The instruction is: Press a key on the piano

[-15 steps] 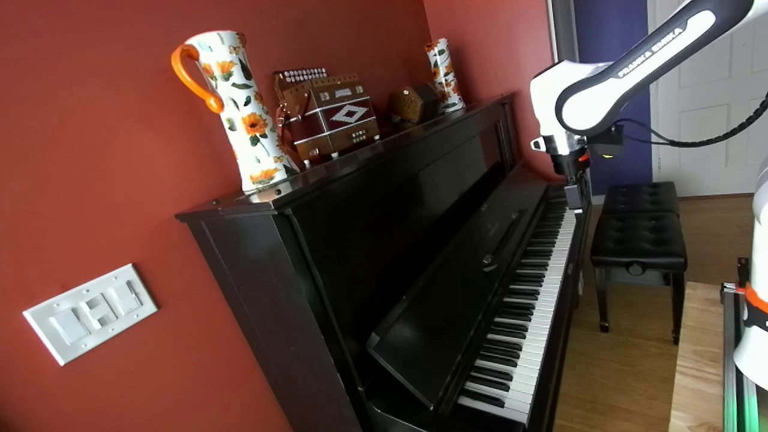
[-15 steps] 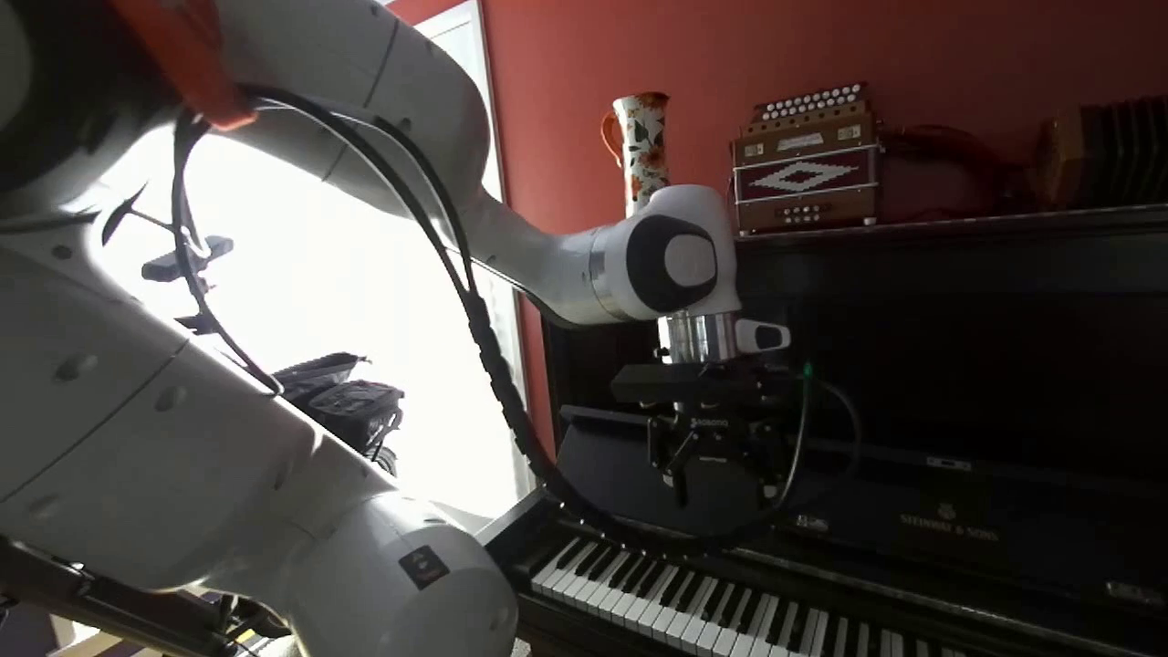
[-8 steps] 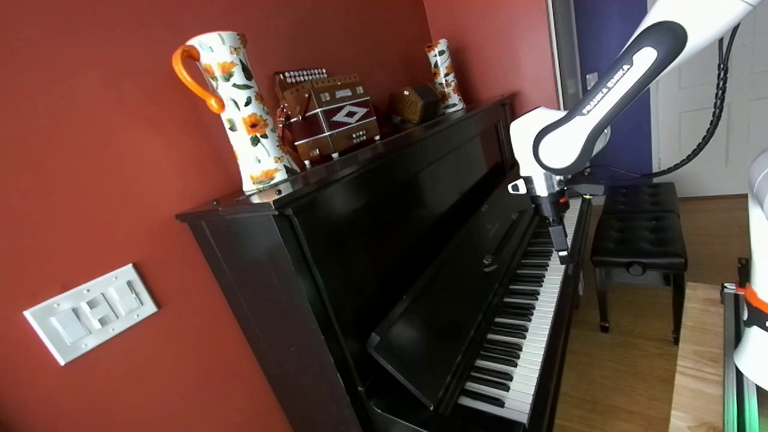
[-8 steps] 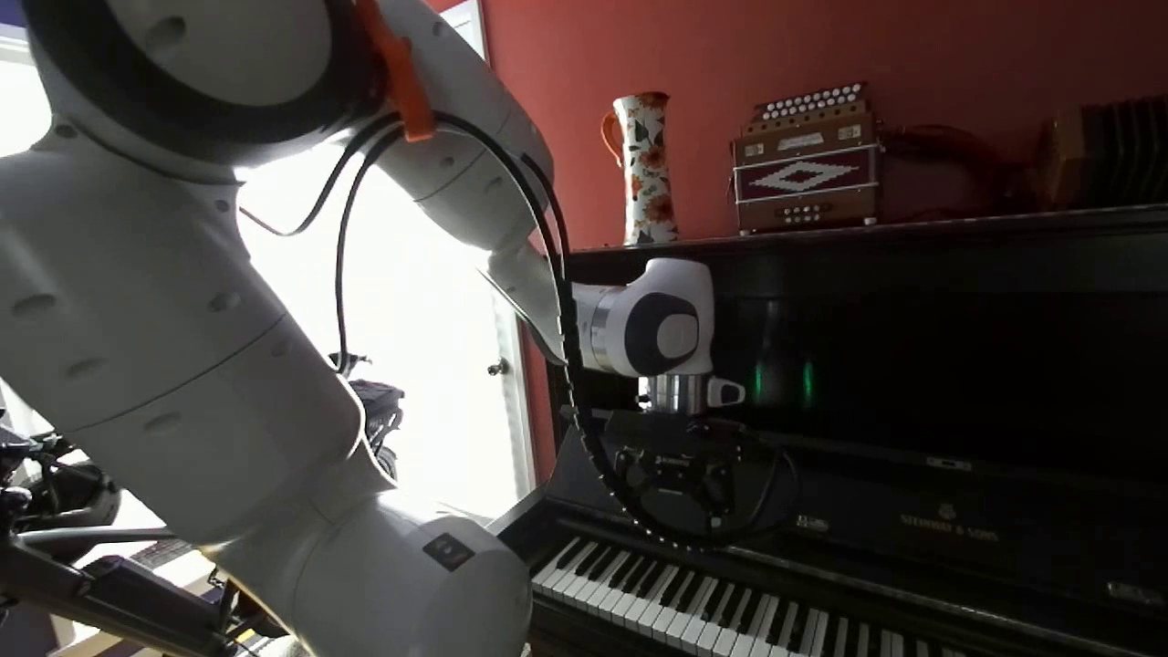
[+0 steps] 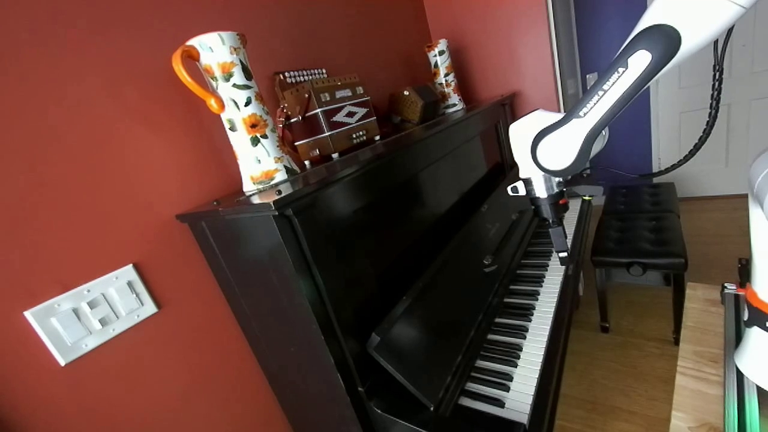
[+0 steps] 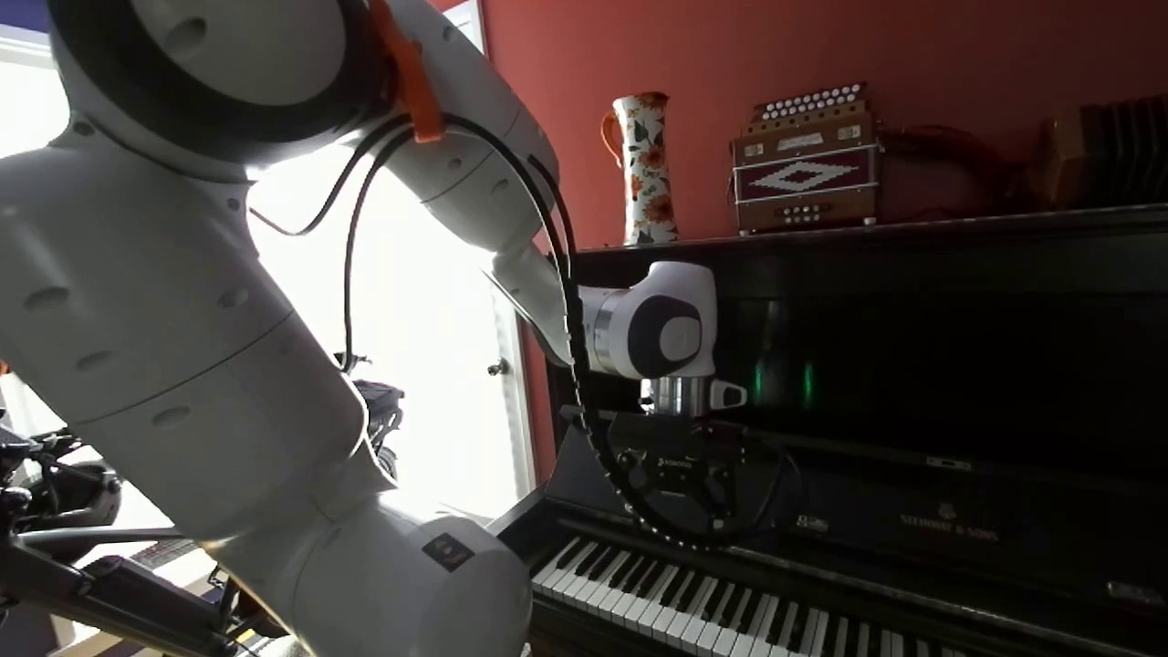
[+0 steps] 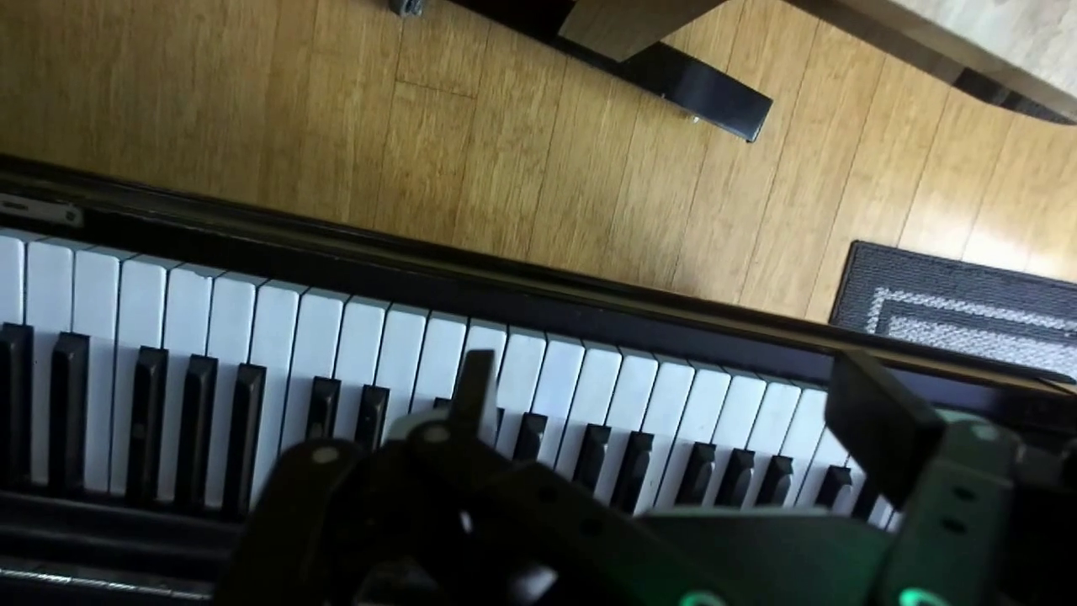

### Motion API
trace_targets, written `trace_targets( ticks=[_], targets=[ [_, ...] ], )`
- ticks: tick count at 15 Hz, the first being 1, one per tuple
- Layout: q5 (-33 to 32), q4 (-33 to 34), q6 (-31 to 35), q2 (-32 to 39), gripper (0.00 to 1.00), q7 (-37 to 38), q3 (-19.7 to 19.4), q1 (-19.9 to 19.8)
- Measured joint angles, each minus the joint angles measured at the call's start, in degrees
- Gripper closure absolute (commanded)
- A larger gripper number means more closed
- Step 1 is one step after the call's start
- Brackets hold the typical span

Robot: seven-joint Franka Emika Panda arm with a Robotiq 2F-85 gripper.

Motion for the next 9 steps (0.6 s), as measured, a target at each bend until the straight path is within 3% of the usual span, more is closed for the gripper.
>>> trace_targets(
  ticks=[6, 7, 9],
  targets=[
    [0.4, -1.0, 12.6, 7.6, 0.0, 0.0, -0.3, -1.1],
    [0.4, -1.1, 15.3, 9.8, 0.25, 0.0, -0.3, -1.6],
    [0.4, -1.0, 19.9, 13.9, 0.32, 0.0, -0.3, -2.4]
  ],
)
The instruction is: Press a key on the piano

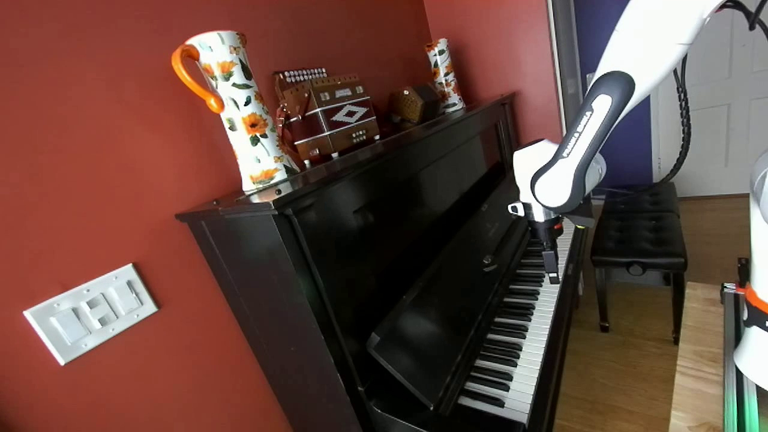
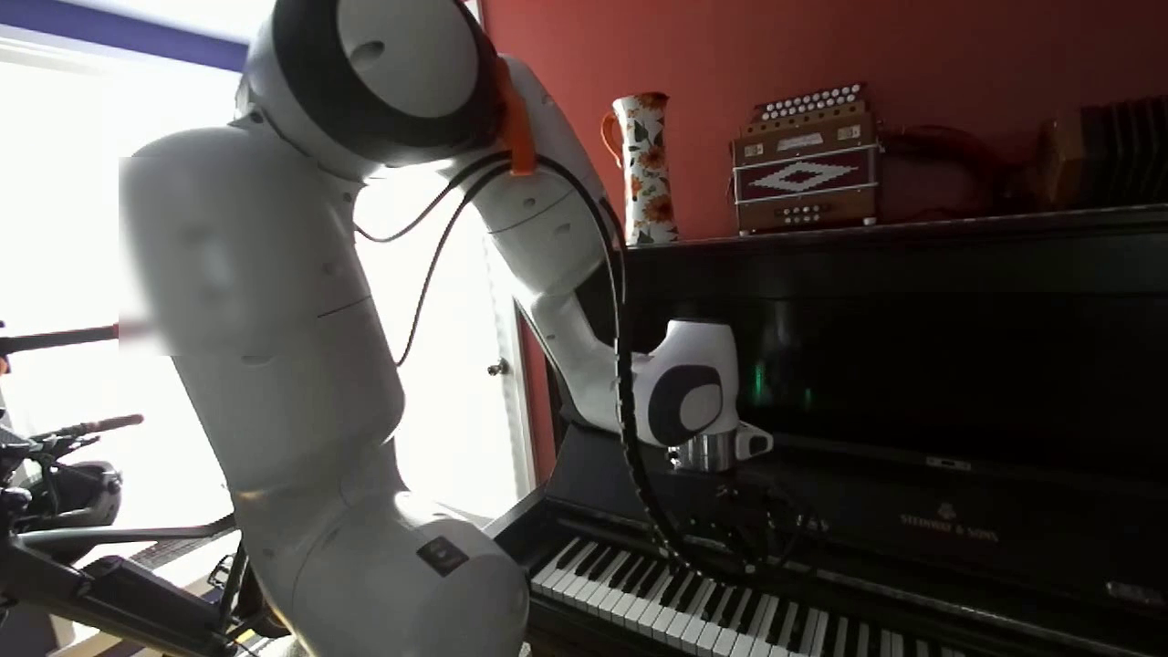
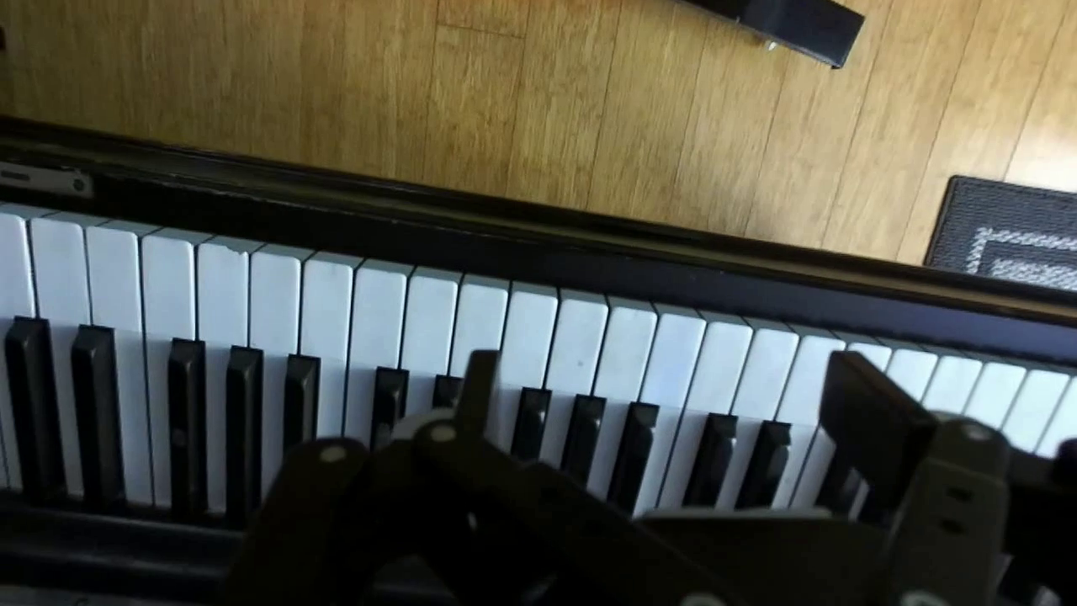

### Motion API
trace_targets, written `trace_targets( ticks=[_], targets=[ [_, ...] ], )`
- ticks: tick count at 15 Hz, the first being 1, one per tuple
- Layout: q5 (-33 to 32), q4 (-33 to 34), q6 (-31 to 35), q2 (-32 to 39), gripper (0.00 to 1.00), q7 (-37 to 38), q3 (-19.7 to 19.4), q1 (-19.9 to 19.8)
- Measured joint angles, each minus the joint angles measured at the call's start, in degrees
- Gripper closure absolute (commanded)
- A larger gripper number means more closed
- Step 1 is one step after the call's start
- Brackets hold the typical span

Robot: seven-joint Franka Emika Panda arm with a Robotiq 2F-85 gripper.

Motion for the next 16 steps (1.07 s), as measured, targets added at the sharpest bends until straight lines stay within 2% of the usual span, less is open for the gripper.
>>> trace_targets(
  ticks=[4, 9, 10, 11, 12, 16],
  targets=[
    [1.8, 0.6, 7.9, 7.1, 0.65, -1.3, 0.0, -1.5],
    [11.1, 3.3, 12.9, 14.2, 0.99, -8.0, 2.3, -3.7],
    [12.5, 4.2, 13.3, 15.5, 1.0, -8.9, 3.3, -4.4],
    [13.3, 5.1, 13.6, 16.8, 0.93, -9.2, 4.2, -5.2],
    [14.2, 5.9, 13.7, 17.9, 0.99, -9.5, 5.2, -6.1],
    [14.9, 7.7, 13.7, 20.2, 0.99, -9.9, 6.7, -7.6]
  ],
)
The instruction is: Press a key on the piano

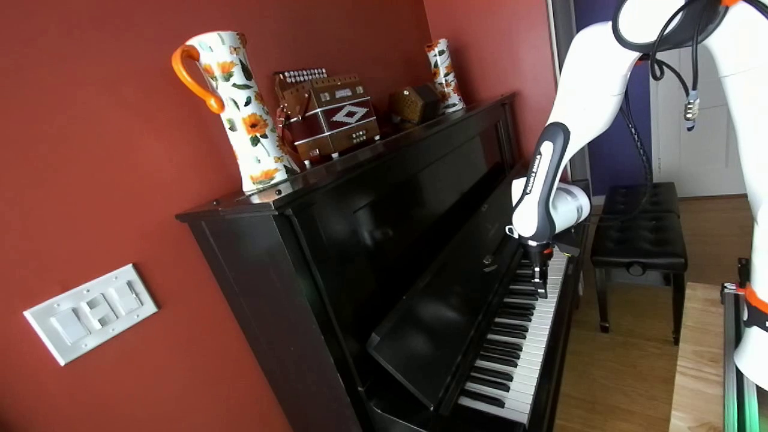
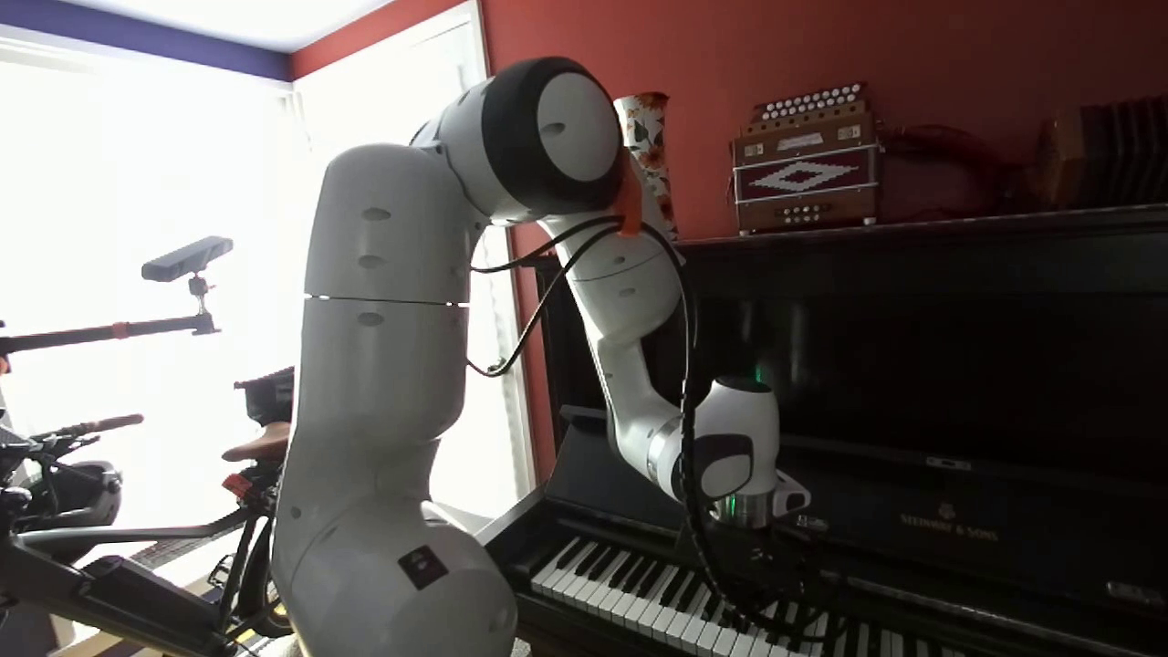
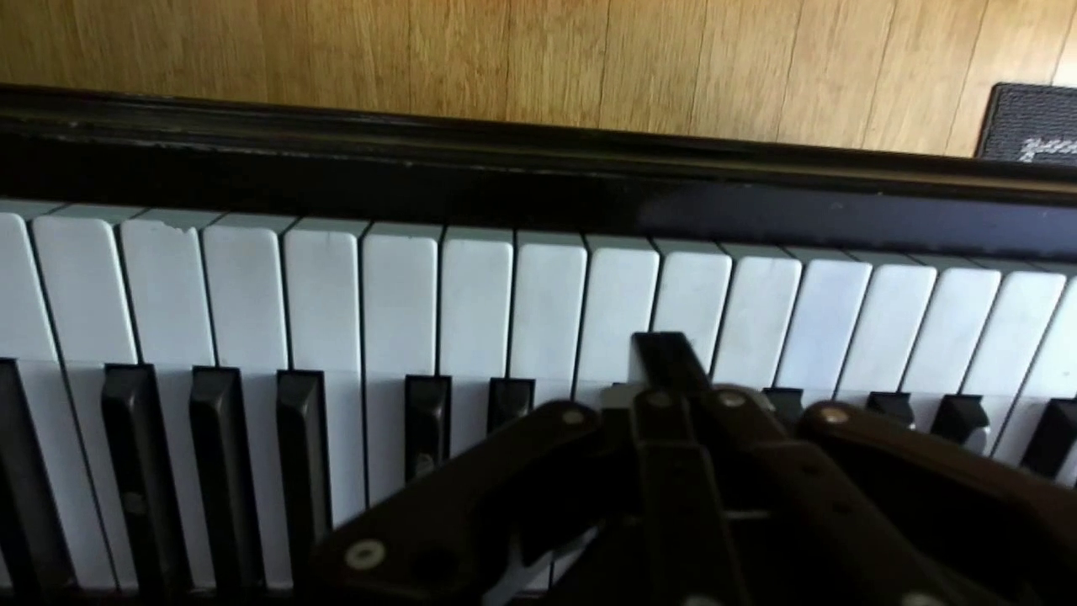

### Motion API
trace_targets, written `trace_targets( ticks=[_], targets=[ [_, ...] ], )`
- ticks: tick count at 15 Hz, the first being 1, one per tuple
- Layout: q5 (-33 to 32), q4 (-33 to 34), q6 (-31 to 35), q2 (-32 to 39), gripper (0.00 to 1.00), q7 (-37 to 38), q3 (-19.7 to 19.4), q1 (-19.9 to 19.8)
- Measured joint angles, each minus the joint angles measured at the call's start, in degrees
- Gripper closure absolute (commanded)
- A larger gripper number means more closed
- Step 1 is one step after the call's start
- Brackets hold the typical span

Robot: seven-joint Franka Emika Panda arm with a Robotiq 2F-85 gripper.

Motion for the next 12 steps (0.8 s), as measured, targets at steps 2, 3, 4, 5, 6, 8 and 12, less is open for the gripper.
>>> trace_targets(
  ticks=[2, 3, 4, 5, 6, 8, 12],
  targets=[
    [0.0, 0.1, 0.0, 0.1, 1.0, 0.0, 0.1, -0.1],
    [0.1, 0.1, 0.0, 0.1, 1.0, 0.0, 0.1, -0.1],
    [-0.1, 0.2, 0.0, 0.1, 1.0, 0.0, 0.4, -0.3],
    [-0.3, 0.2, 0.0, 0.1, 1.0, 0.1, 0.8, -0.7],
    [-0.3, 0.2, 0.0, 0.1, 1.0, 0.2, 1.2, -1.0],
    [-0.3, 0.4, 0.0, 0.1, 1.0, 0.2, 1.8, -1.9],
    [-0.4, 0.5, 0.0, 0.2, 1.0, 0.1, 2.3, -3.1]
  ],
)
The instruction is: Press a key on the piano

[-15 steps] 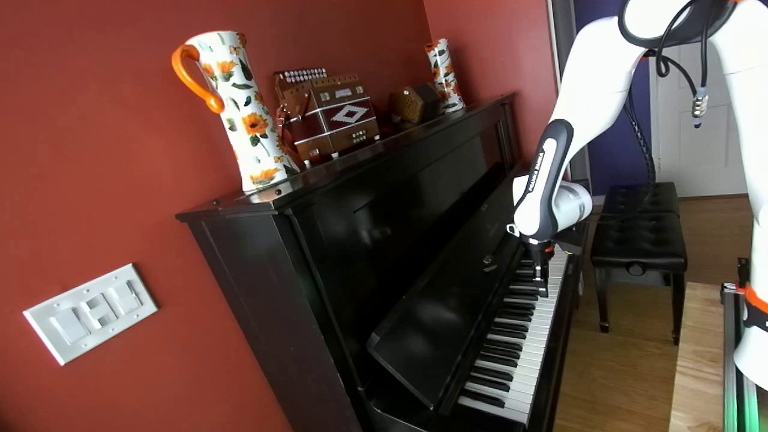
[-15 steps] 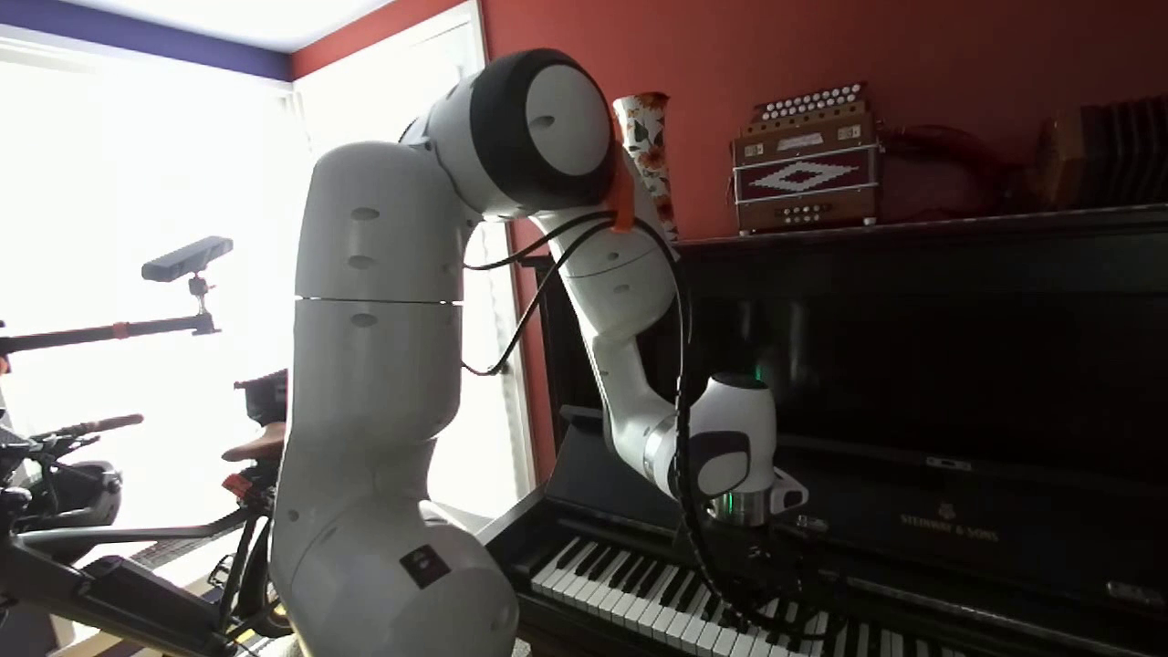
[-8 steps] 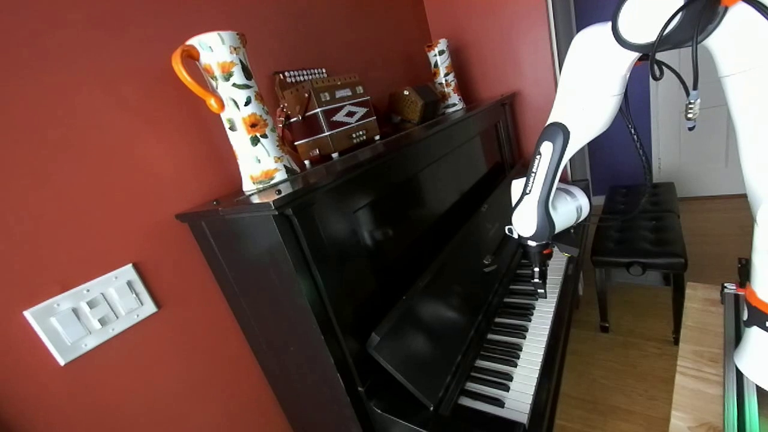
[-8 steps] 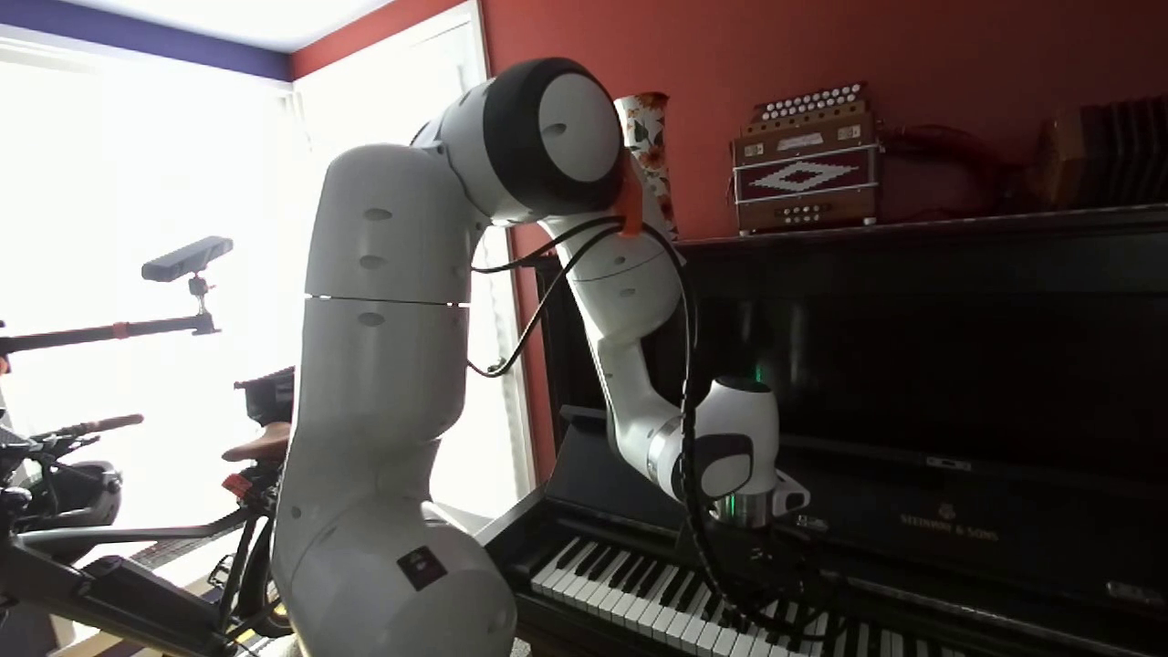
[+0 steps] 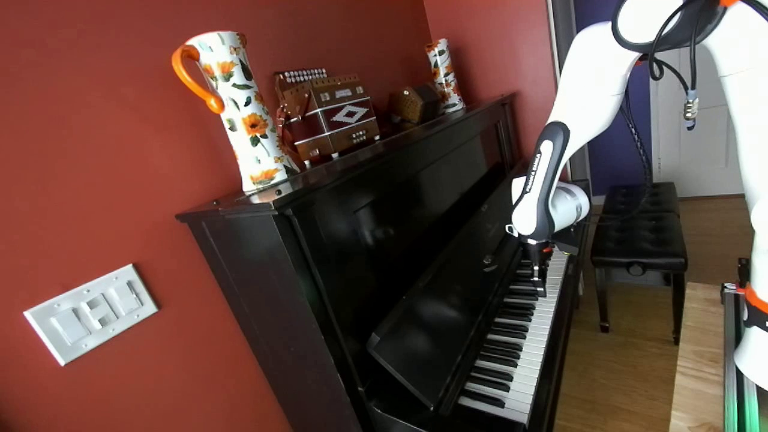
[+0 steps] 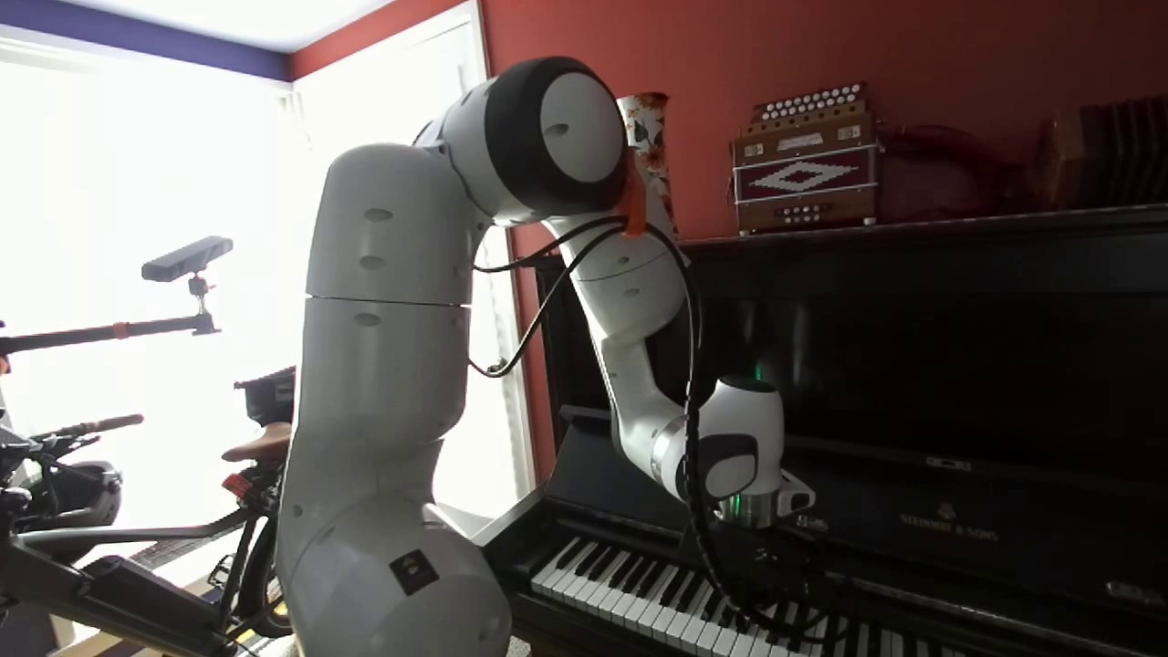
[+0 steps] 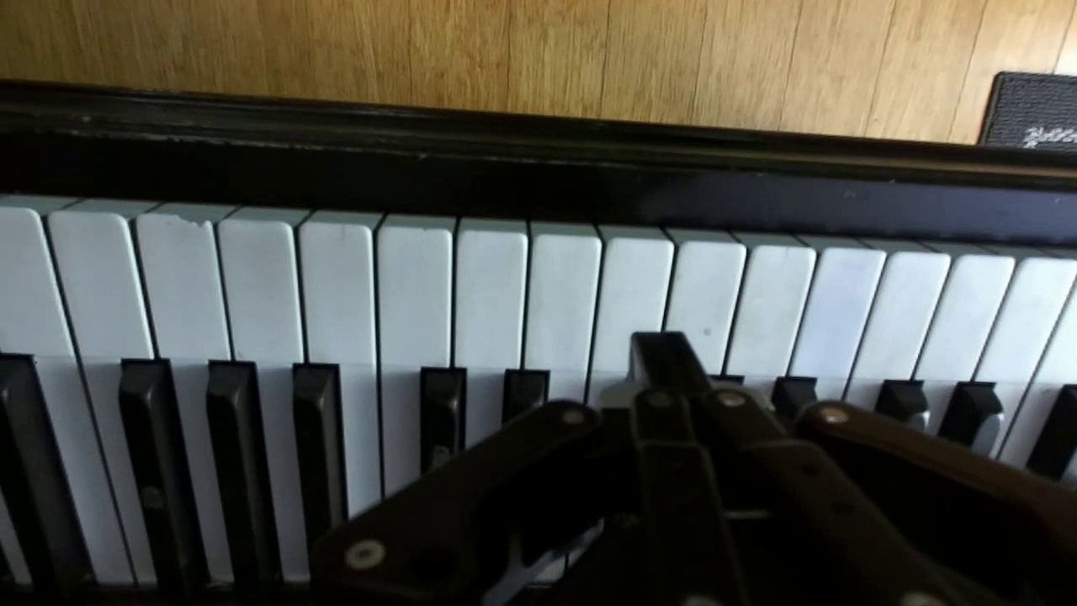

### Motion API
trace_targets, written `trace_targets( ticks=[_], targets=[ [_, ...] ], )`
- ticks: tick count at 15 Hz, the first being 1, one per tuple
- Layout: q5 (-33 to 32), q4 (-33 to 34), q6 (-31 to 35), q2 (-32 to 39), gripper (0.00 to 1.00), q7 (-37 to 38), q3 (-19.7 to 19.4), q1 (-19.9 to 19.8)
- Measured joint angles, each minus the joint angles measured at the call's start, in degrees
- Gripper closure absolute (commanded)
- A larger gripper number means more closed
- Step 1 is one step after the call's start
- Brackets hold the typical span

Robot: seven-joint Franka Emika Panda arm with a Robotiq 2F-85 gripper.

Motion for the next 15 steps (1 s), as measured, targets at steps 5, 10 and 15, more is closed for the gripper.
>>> trace_targets(
  ticks=[5, 10, 15],
  targets=[
    [0.0, 0.0, 0.0, 1.0, 1.0, -0.1, 0.1, -1.1],
    [0.0, 0.1, 1.0, 2.2, 1.0, -0.1, 0.4, -2.0],
    [0.0, 0.4, 2.9, 3.6, 1.0, -0.2, 1.8, -3.3]
  ],
)
